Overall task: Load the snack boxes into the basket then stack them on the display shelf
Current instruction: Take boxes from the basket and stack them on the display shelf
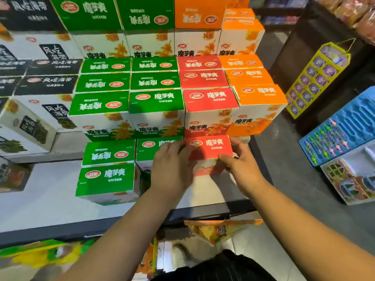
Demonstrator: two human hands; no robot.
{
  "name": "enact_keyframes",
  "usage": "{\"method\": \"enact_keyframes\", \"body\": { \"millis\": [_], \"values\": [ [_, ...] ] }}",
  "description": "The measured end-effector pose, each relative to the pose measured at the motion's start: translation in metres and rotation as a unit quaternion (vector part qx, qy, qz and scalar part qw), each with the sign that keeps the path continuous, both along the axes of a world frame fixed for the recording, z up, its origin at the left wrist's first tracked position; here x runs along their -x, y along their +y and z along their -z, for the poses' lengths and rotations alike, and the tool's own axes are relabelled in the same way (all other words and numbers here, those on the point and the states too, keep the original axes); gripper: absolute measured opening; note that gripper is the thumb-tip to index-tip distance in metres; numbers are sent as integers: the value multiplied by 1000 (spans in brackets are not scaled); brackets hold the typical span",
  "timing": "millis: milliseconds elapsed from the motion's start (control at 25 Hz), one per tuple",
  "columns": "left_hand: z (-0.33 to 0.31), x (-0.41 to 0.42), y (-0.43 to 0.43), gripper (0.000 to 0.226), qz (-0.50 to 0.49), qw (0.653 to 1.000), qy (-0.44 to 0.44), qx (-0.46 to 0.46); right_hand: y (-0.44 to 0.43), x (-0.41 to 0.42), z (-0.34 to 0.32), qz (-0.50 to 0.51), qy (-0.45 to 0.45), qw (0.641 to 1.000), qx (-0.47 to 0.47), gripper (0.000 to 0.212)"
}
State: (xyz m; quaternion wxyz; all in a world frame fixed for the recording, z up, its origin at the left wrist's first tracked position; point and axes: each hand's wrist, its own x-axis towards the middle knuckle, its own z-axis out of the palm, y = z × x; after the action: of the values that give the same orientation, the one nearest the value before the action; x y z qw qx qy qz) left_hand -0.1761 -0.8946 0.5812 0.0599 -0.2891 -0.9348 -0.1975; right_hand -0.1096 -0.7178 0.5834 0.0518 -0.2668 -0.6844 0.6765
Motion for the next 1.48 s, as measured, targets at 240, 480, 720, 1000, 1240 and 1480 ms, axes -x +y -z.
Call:
{"method": "enact_keyframes", "body": {
  "millis": [240, 480, 720, 1000, 1240, 1480],
  "values": [
    [-2, 1, 9, 51, -51, 998, -4, 47, 12, 12, -5, -34, 4, 999, 37, 46],
    [-2, -9, 16, 43, -116, 988, 13, 102, 27, 10, -9, -137, -23, 982, -130, 45],
    [-28, -29, 21, 59, -186, 973, -9, 137, 45, 14, -32, -279, -64, 847, -447, 69],
    [-39, -95, -6, 70, -325, 938, -4, 121, 52, 6, -59, -334, -33, 772, -540, 69],
    [-48, -158, -33, 81, -403, 908, 5, 112, -3, -9, -62, -435, 81, 691, -571, 70],
    [-56, -230, -102, 85, -467, 879, -6, 100, -85, -49, -71, -465, 125, 636, -603, 80]
  ]
}}
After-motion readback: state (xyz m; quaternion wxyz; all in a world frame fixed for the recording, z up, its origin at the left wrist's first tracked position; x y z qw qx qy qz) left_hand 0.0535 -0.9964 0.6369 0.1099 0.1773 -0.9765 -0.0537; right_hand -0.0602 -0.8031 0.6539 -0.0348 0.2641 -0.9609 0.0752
